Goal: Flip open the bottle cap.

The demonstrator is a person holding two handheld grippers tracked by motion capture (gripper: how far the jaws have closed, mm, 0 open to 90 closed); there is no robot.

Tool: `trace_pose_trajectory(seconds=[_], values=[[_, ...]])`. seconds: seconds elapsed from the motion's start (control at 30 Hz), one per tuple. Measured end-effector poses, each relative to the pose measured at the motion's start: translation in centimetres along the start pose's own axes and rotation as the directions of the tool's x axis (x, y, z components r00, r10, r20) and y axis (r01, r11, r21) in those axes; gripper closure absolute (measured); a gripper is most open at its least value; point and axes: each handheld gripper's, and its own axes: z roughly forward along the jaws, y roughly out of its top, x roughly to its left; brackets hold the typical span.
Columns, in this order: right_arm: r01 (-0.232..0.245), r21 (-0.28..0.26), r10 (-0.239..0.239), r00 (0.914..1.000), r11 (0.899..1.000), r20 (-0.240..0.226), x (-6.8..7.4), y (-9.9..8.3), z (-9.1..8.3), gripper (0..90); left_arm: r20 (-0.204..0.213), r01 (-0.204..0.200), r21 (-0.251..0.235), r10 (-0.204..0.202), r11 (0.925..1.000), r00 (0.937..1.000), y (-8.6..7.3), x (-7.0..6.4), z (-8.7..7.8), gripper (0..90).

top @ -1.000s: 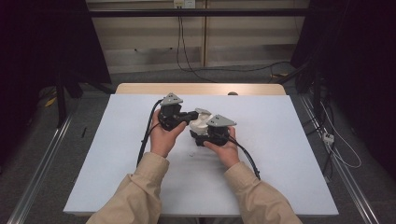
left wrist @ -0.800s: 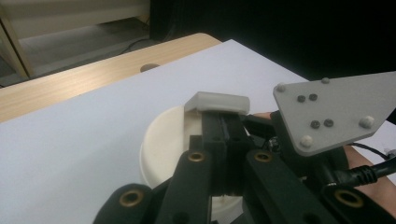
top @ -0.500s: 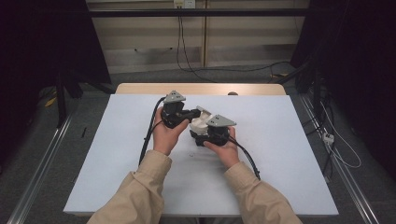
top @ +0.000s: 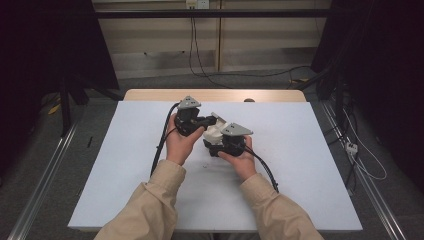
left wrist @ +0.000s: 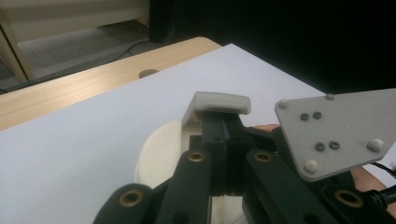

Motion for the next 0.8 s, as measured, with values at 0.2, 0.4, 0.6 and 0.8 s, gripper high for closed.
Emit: trace_pose_trajectory(seconds=[0.2,0.4,0.6,0.8], values=[[0.0,0.0,0.0,1.0,1.0,0.0,0.0,-0.01,0.0,18.7,0.0,-0.002,0.001,0.002,1.0,1.0,0.2,0.01,0.15,90.0],[0.001,-0.001,-0.001,1.0,1.0,-0.001,-0.02,-0.02,0.01,18.7,0.001,-0.006,0.004,0.006,1.0,1.0,0.48,-0.07,0.4,90.0],[0.002,-0.001,-0.002,1.0,1.0,0.0,-0.03,-0.02,0.01,18.7,-0.001,-0.013,0.005,0.013,0.9999,0.9999,0.64,-0.07,0.51,90.0],[0.002,-0.001,-0.002,1.0,1.0,0.0,-0.04,-0.02,0.02,18.7,-0.004,-0.012,0.003,0.012,0.9999,0.9999,0.82,-0.14,0.64,90.0]])
